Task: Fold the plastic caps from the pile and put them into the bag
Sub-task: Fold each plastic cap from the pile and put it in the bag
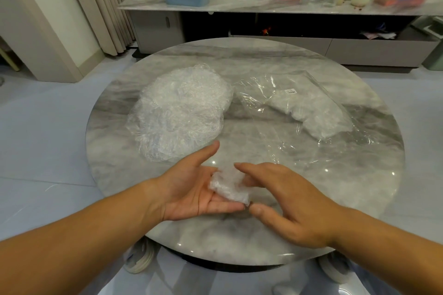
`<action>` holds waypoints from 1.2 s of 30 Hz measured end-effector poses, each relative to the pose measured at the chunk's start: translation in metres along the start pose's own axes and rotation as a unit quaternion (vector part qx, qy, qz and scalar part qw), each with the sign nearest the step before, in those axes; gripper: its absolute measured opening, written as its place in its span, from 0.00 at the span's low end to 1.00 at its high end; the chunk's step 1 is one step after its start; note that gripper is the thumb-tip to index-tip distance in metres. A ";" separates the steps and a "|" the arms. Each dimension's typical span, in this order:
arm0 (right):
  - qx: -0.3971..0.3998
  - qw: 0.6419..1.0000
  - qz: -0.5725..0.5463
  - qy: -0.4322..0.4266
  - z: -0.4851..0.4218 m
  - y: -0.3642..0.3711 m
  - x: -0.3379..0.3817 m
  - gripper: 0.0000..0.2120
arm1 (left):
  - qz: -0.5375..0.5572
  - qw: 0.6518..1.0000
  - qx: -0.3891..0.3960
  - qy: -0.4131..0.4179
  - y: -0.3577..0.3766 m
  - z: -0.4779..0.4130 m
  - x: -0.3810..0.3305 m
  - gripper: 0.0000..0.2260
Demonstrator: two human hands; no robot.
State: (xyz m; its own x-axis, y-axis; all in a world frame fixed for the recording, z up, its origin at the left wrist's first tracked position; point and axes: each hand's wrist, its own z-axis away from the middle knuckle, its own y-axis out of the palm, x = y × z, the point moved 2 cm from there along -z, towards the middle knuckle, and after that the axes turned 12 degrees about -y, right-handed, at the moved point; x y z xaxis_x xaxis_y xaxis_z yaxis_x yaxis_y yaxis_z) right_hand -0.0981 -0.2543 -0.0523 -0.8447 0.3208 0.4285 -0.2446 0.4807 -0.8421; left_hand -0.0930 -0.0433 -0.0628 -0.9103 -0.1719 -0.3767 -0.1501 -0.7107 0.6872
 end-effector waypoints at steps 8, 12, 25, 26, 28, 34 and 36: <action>0.093 0.995 -0.022 0.020 0.010 0.006 0.002 0.33 | -0.034 0.992 -0.119 0.040 0.007 -0.004 0.001 0.18; 0.026 0.995 -0.084 0.047 0.015 0.001 0.000 0.30 | 0.015 0.987 -0.148 0.068 0.003 -0.006 -0.002 0.15; -0.174 0.799 -0.479 0.320 0.003 -0.004 -0.014 0.22 | -0.061 0.970 -0.159 0.175 0.035 -0.012 -0.009 0.19; -0.181 0.787 -0.498 0.315 0.004 -0.008 -0.013 0.22 | -0.073 0.968 -0.158 0.180 0.041 -0.014 -0.011 0.20; -0.196 0.798 -0.484 0.299 0.005 -0.016 -0.012 0.23 | -0.090 0.966 -0.153 0.188 0.051 -0.018 -0.015 0.21; -0.337 0.823 -0.356 0.288 0.016 -0.062 -0.034 0.23 | -0.162 0.952 -0.170 0.198 0.082 -0.038 -0.032 0.13; -0.368 0.828 -0.298 0.300 0.026 -0.082 -0.053 0.25 | -0.295 0.893 -0.257 0.224 0.089 -0.049 -0.039 0.12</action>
State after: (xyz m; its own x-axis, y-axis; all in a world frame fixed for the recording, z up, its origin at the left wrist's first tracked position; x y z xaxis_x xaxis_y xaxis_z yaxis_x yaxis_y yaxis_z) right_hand -0.0456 -0.3316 -0.0149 -0.2351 0.0900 0.9678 0.0098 0.9959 -0.0903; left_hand -0.0519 -0.1331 -0.0174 -0.4684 0.1613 -0.8687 -0.2505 -0.9671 -0.0445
